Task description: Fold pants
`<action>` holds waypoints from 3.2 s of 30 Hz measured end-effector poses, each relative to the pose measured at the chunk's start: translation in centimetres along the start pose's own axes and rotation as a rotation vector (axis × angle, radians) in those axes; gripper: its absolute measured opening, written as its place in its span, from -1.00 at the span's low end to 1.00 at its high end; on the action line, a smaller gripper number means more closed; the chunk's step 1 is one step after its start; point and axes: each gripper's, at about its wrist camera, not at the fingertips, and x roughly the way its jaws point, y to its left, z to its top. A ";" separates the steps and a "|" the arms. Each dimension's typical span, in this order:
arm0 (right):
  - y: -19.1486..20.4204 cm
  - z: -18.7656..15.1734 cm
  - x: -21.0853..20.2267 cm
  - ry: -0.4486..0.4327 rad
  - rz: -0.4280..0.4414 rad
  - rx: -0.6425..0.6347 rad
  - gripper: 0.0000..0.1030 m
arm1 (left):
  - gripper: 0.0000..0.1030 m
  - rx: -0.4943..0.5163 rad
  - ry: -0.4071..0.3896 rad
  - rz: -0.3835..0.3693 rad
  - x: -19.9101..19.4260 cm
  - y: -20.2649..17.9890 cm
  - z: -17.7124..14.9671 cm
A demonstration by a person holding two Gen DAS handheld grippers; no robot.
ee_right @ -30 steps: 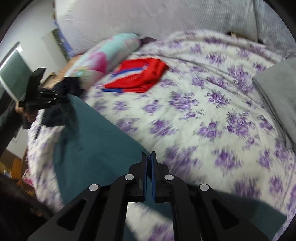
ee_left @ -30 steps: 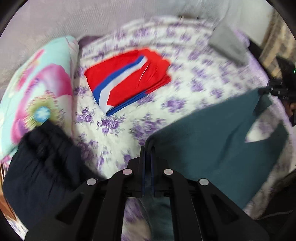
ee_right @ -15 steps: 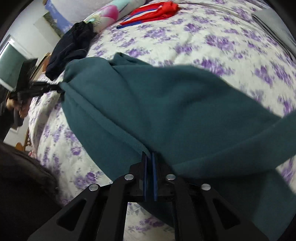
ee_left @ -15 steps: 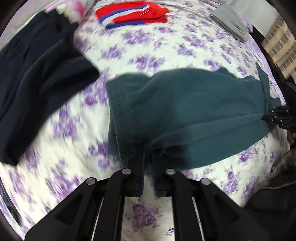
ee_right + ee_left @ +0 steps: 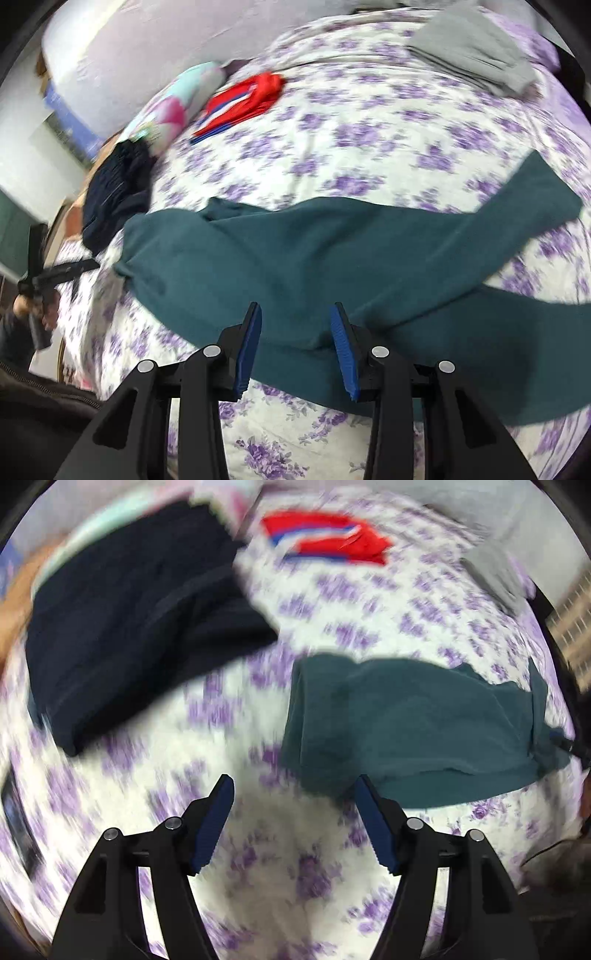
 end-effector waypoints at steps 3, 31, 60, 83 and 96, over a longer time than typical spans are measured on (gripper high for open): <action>-0.2 -0.7 -0.2 -0.033 -0.017 0.045 -0.24 | 0.27 -0.056 0.097 -0.030 1.4 0.4 -0.4; 2.6 -3.0 -0.7 -0.098 -0.032 0.077 -0.19 | -0.93 -0.473 0.063 -0.099 1.5 0.5 3.1; -17.5 14.8 3.9 -0.106 -0.563 0.290 0.27 | 0.19 -0.283 -0.006 0.176 1.0 -7.1 1.0; -24.6 -5.9 -15.6 -0.410 -0.203 0.659 -0.97 | 0.62 -0.046 0.184 0.283 8.6 -12.0 1.9; -24.5 -11.3 -12.4 -0.372 -0.322 0.830 -0.19 | 0.61 0.035 0.138 0.181 6.2 -12.1 0.6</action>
